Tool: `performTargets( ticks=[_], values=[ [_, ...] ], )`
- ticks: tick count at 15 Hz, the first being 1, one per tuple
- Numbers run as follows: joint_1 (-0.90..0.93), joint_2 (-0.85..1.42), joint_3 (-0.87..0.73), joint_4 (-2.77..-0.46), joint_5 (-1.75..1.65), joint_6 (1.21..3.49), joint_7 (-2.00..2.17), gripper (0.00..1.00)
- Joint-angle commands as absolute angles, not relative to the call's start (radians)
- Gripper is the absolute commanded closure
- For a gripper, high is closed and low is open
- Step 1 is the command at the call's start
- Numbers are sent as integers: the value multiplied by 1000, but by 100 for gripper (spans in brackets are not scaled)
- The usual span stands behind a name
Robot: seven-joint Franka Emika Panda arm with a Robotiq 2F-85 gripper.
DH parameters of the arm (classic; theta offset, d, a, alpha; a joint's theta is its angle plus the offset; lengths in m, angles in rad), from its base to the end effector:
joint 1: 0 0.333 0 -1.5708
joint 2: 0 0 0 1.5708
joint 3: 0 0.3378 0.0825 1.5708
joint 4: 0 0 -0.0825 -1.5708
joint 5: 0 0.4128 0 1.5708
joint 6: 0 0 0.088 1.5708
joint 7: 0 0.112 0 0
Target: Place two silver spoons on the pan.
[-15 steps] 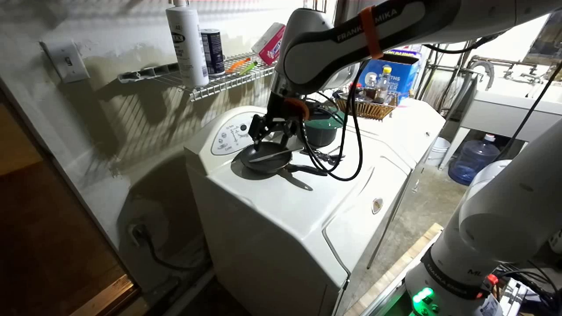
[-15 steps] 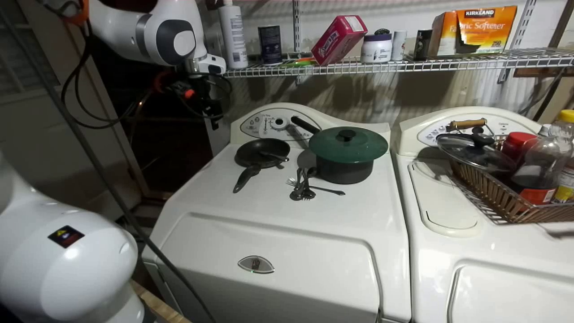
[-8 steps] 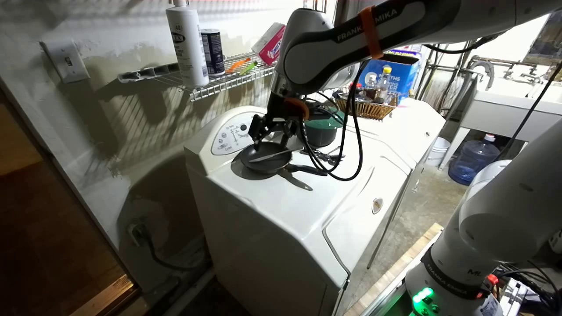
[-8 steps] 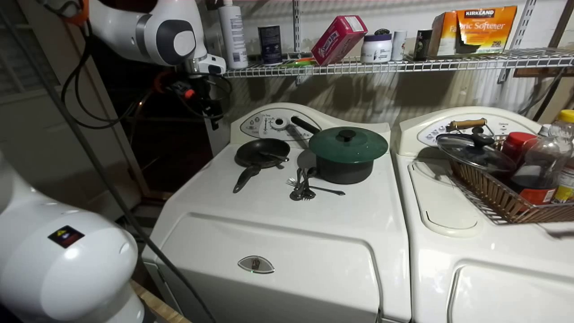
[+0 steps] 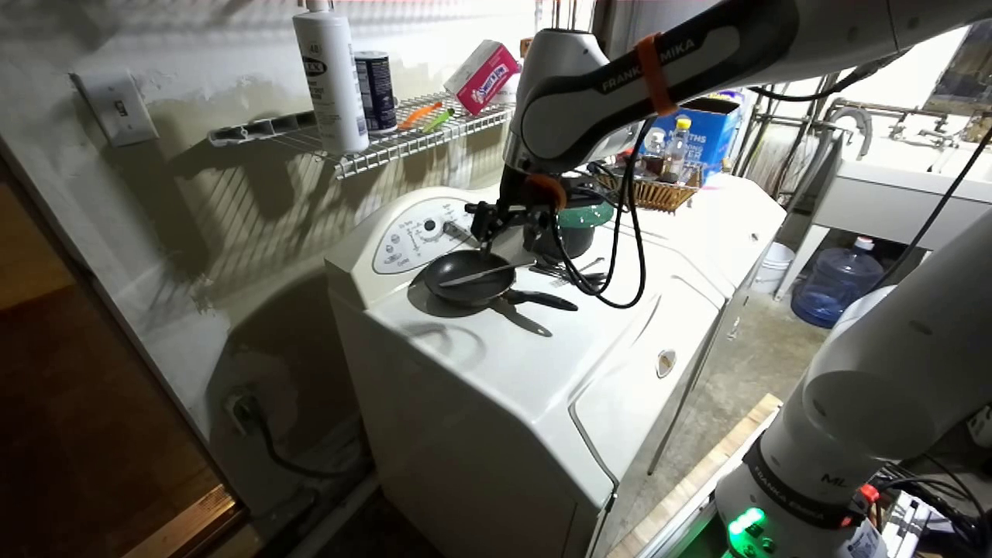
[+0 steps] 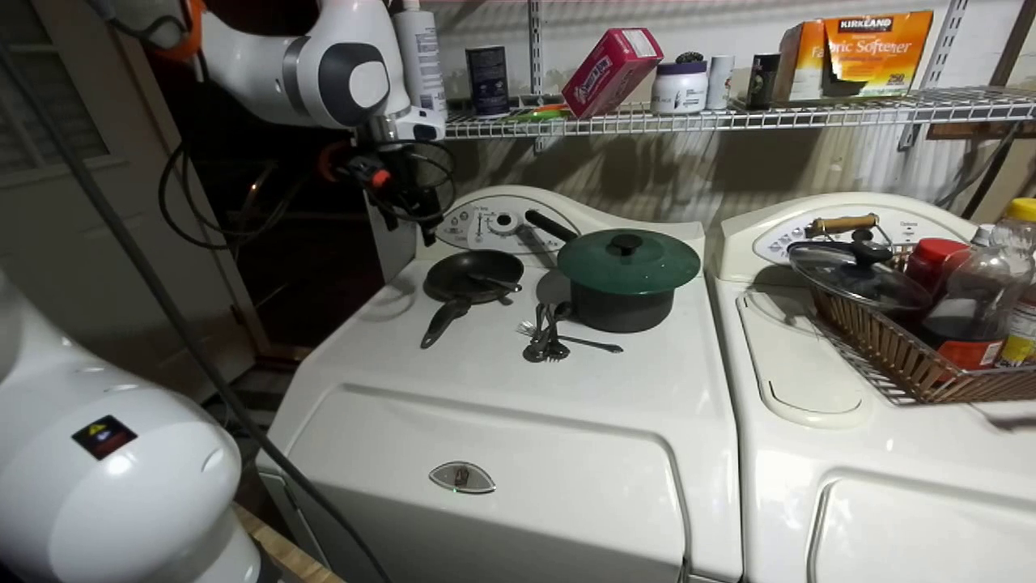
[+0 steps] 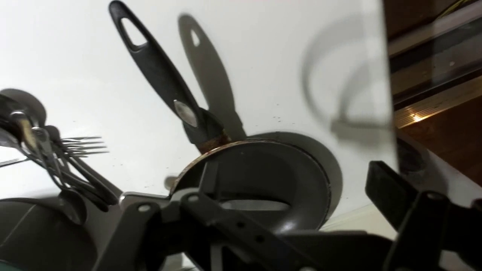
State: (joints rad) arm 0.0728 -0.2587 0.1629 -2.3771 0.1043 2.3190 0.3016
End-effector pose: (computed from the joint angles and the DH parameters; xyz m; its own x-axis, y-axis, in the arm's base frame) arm 0.4830 0.1203 0.4422 0.9754 -0.1371 0.1728 -0.1205 -0.9873 -0.1034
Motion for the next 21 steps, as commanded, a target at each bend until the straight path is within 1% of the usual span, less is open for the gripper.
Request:
performTargets(
  ticks=[1,4,12,13,21],
  values=[
    [25,-214,122,-2387,36,2369,294,0],
    [-1,-188,67,-2395,31,2394,215,0],
    [-21,-182,-107,-2456,135,2470,-275,0],
    [-22,-177,-79,-2425,94,2427,-170,0],
    [-26,-173,-122,-2447,150,2446,-287,0]
  ],
)
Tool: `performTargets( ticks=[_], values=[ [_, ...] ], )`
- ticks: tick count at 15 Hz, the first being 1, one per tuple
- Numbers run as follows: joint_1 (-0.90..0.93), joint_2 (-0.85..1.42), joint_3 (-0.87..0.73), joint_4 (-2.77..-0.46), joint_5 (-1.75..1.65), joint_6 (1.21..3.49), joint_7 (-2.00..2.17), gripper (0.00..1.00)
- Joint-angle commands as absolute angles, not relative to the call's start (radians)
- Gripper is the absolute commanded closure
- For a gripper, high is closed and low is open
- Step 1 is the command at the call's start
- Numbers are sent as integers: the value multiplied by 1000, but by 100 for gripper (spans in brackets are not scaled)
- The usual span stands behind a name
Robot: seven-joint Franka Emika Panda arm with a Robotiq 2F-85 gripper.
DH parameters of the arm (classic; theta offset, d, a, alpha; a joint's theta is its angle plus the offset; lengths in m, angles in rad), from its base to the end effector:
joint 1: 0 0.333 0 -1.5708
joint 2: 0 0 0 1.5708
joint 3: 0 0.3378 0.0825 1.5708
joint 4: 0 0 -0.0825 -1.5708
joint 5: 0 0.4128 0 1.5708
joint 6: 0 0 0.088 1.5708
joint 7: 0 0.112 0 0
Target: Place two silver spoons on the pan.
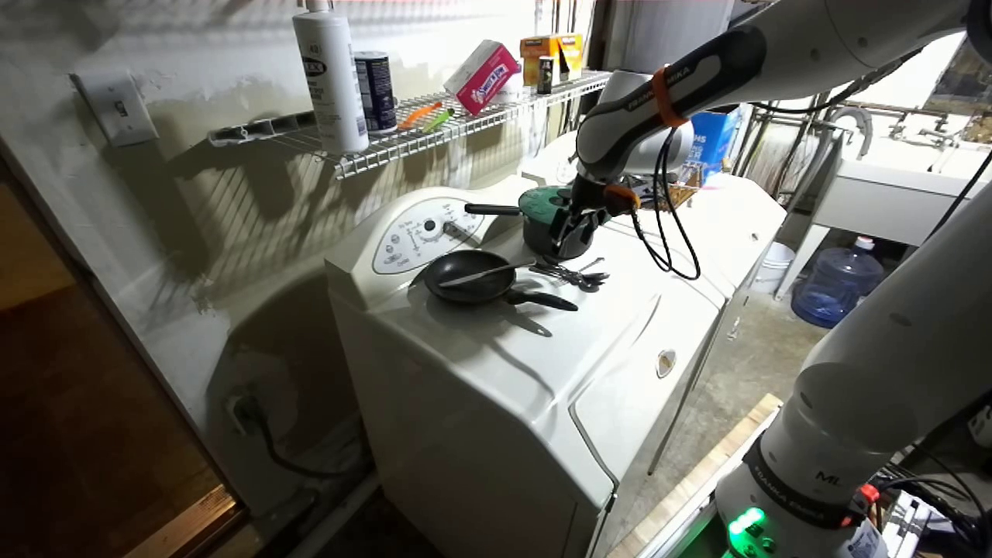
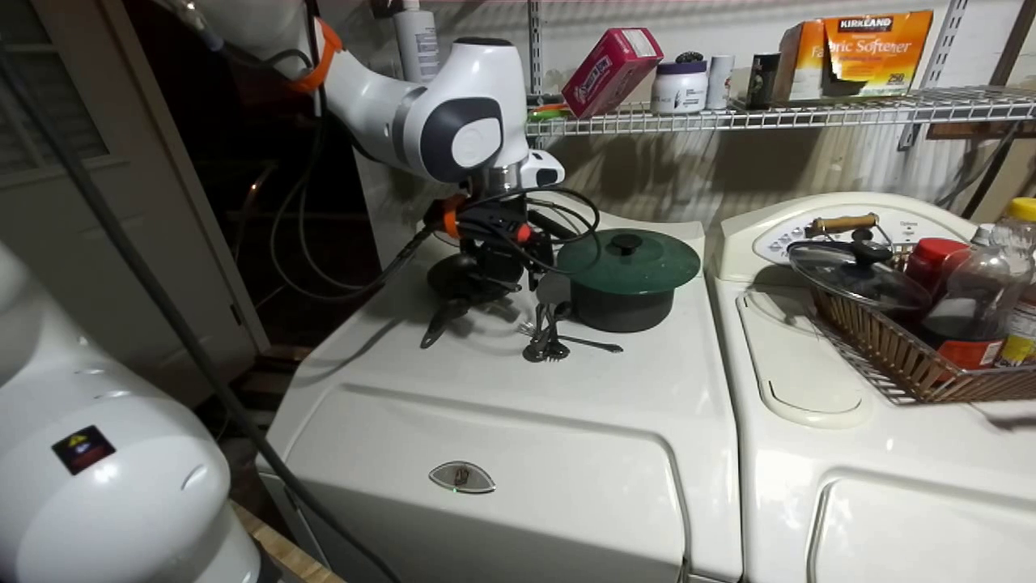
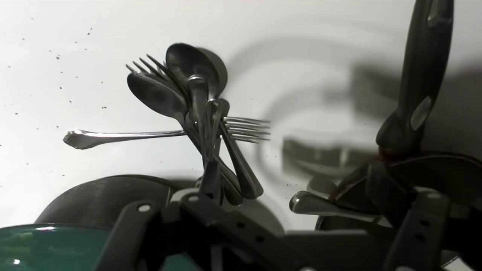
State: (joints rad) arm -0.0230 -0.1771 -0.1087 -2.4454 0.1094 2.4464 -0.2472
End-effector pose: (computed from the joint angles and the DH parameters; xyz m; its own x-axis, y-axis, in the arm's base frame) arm 0.4933 -0.0650 0.3830 0.9811 0.0314 0.1909 0.0431 -0.9974 -0.0576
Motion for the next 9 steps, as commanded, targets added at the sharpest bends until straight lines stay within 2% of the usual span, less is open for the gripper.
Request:
performTargets(
  ticks=[1,8,9],
  values=[
    [-30,-167,-131,-2448,157,2455,-296,0],
    [-56,-117,-173,-2457,151,2497,-368,0],
    [-58,-105,-172,-2458,146,2519,-371,12]
  ],
)
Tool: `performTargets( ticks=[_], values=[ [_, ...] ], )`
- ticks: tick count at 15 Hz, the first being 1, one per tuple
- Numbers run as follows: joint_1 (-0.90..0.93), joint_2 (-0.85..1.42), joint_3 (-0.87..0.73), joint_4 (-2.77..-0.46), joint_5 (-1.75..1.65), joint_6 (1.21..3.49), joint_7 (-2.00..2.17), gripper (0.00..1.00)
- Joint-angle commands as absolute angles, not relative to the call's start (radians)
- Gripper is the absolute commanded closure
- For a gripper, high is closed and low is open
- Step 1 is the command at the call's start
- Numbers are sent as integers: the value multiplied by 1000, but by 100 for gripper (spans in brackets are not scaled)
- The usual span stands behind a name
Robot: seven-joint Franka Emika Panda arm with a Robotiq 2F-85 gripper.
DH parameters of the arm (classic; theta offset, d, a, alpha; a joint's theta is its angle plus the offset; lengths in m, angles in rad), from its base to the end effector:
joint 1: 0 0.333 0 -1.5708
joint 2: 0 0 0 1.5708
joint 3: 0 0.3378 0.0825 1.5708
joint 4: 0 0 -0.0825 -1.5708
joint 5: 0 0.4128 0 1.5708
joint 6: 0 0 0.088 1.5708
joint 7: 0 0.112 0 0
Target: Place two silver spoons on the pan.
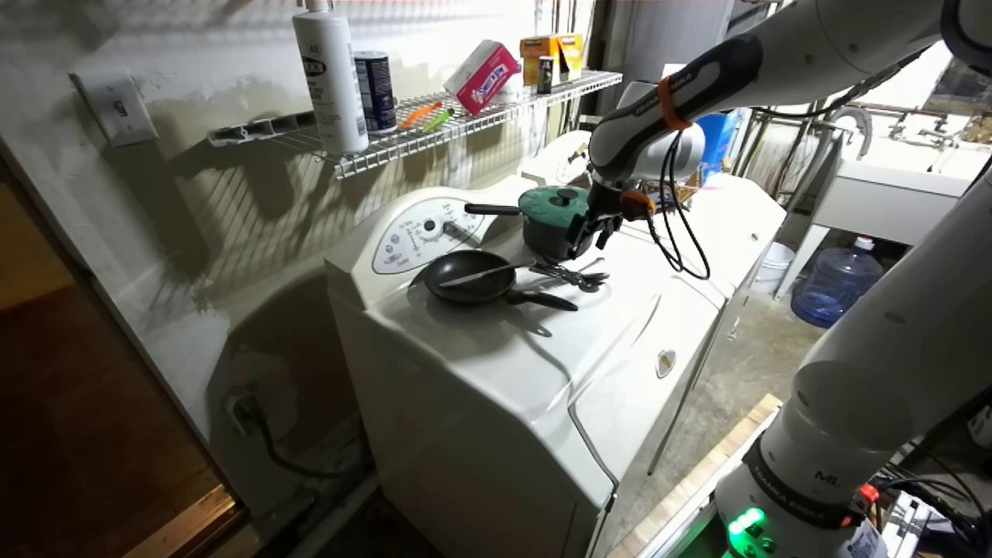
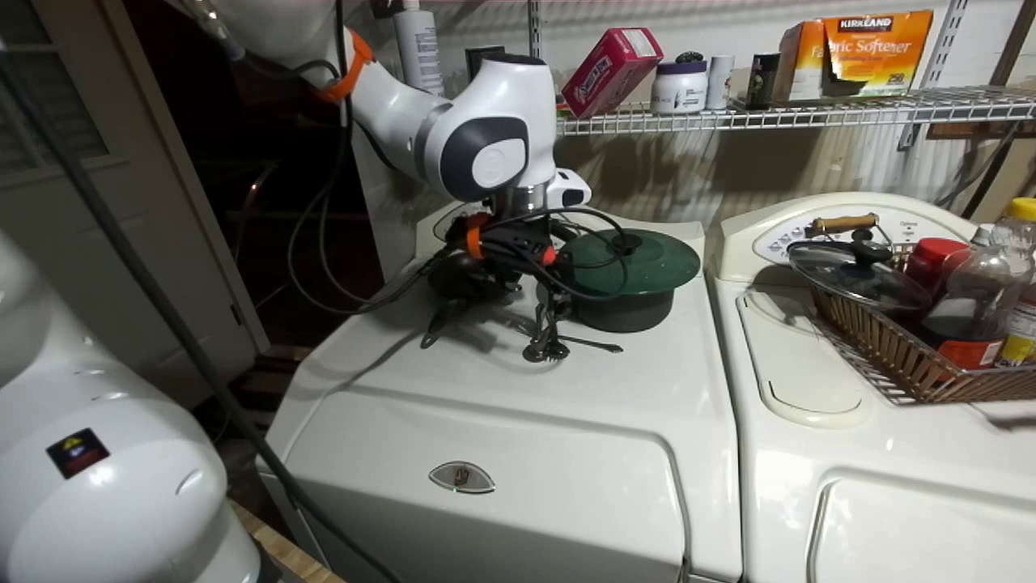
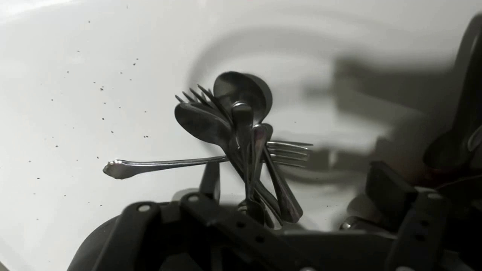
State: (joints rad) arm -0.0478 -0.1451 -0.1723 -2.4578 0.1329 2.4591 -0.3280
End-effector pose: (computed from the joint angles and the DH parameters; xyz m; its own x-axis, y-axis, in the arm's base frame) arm 0.4844 -0.1079 0.3621 0.9857 0.0045 0.1682 0.0167 -0.9973 -0.0717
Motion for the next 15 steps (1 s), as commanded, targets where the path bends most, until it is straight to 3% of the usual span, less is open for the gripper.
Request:
performTargets(
  ticks=[1,3,7,9,10,15],
  values=[
    [-62,-92,-168,-2459,130,2542,-363,26],
    [-64,-63,-160,-2462,121,2594,-355,33],
    [-65,9,-142,-2462,110,2699,-331,65],
    [-70,45,-136,-2458,104,2755,-328,73],
    [-72,60,-133,-2455,105,2778,-323,81],
    [-80,110,-118,-2450,94,2861,-305,75]
  ],
)
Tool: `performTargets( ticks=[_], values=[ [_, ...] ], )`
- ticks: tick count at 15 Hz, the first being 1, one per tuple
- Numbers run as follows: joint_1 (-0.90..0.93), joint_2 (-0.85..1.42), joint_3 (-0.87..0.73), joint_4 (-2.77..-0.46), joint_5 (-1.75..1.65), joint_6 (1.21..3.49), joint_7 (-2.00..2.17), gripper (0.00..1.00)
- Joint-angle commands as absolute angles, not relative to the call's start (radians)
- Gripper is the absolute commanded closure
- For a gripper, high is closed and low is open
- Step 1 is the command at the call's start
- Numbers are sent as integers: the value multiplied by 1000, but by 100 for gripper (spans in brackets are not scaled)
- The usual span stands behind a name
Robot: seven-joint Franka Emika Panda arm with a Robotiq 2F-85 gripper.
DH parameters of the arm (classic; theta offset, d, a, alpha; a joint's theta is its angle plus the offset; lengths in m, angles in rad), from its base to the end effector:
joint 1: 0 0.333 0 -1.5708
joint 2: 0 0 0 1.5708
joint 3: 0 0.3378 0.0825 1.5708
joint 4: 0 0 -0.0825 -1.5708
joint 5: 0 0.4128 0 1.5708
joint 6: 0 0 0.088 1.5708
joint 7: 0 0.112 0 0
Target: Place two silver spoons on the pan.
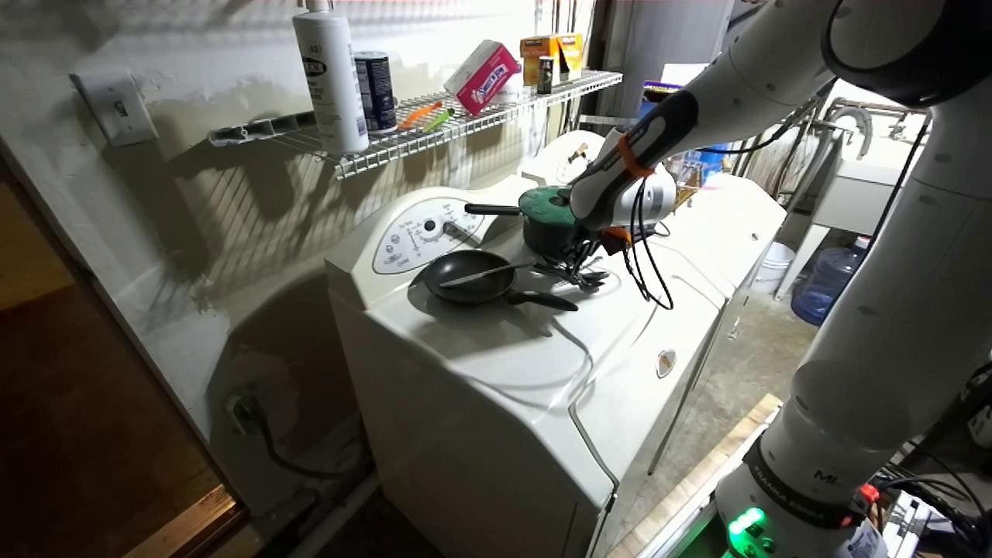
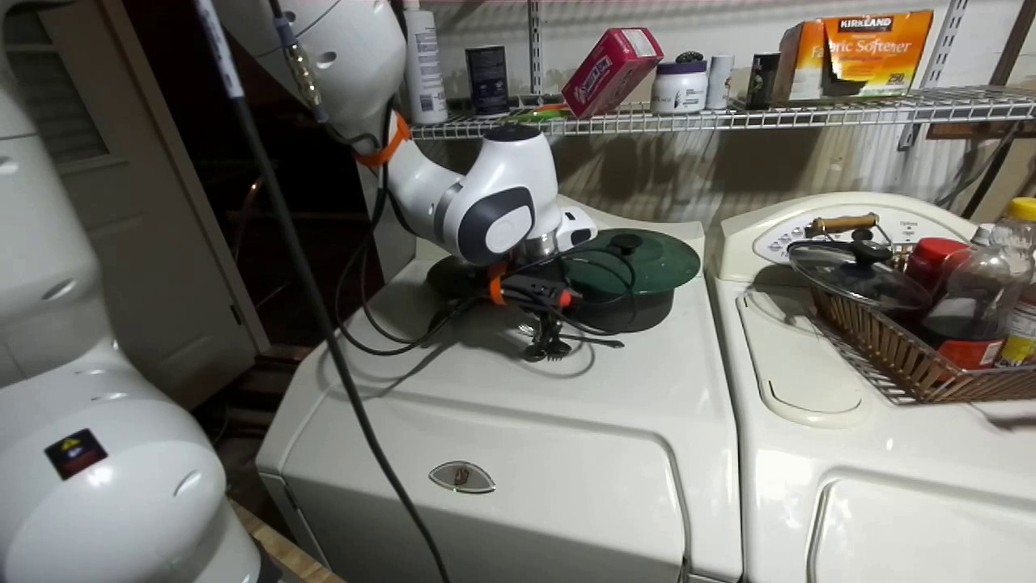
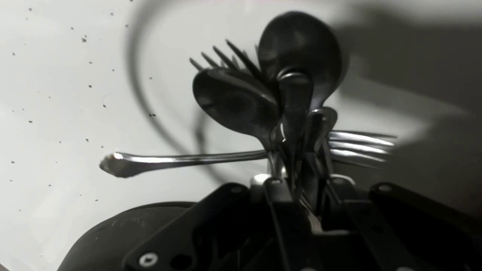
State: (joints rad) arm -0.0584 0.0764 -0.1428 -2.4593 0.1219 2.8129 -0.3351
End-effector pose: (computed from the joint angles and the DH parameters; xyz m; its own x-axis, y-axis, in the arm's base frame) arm 0.5142 -0.1110 0.2878 0.9608 0.0297 0.2758 0.0211 -0.9992 0.0340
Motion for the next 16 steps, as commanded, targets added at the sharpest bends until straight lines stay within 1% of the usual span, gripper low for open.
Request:
performTargets(
  ticks=[1,2,4,8,9,13,14,16],
  values=[
    [-81,110,-115,-2449,93,2867,-304,71],
    [-83,110,-111,-2448,96,2871,-307,66],
    [-85,105,-101,-2449,108,2874,-313,62],
    [-84,94,-85,-2448,119,2865,-318,73],
    [-83,96,-82,-2447,118,2866,-317,72],
    [-83,114,-87,-2439,84,2887,-301,77],
    [-84,117,-88,-2438,79,2891,-300,71],
    [-87,121,-84,-2438,86,2897,-307,68]
  ],
)
